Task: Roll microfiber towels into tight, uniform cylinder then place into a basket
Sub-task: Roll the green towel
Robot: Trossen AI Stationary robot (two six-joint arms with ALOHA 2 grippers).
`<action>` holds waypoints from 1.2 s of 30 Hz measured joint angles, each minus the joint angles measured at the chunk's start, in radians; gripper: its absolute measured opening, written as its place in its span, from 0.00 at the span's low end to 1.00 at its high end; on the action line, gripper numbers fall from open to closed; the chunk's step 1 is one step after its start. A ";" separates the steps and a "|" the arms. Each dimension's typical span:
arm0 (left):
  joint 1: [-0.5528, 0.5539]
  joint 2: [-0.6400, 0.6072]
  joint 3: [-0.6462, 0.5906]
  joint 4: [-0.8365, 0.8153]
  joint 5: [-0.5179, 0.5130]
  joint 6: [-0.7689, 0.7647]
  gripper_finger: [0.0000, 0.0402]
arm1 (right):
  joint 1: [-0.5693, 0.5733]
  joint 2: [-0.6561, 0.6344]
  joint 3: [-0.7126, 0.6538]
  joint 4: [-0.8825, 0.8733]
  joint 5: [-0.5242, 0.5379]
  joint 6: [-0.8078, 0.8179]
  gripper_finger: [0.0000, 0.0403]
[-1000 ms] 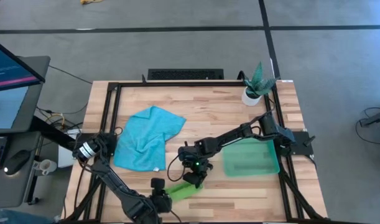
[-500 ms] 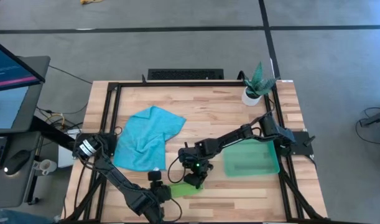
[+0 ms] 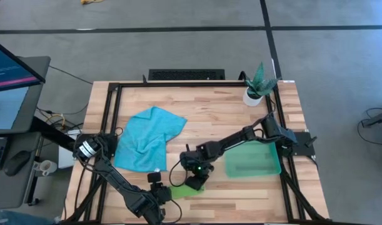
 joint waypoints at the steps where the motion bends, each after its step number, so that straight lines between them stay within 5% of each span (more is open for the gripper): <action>1: 0.000 0.000 0.000 0.000 0.001 0.002 0.27 | 0.002 0.000 0.000 0.001 0.007 -0.007 0.21; 13: 0.000 0.002 0.000 0.001 0.002 0.024 0.27 | 0.005 -0.029 -0.002 0.017 0.020 -0.126 0.40; 26: -0.001 0.002 -0.001 0.002 0.005 0.005 0.27 | 0.014 -0.208 -0.004 -0.128 0.308 -0.335 0.39; 36: 0.003 0.002 -0.001 0.003 0.009 -0.001 0.27 | 0.113 -0.297 -0.003 -0.180 0.387 -0.520 0.38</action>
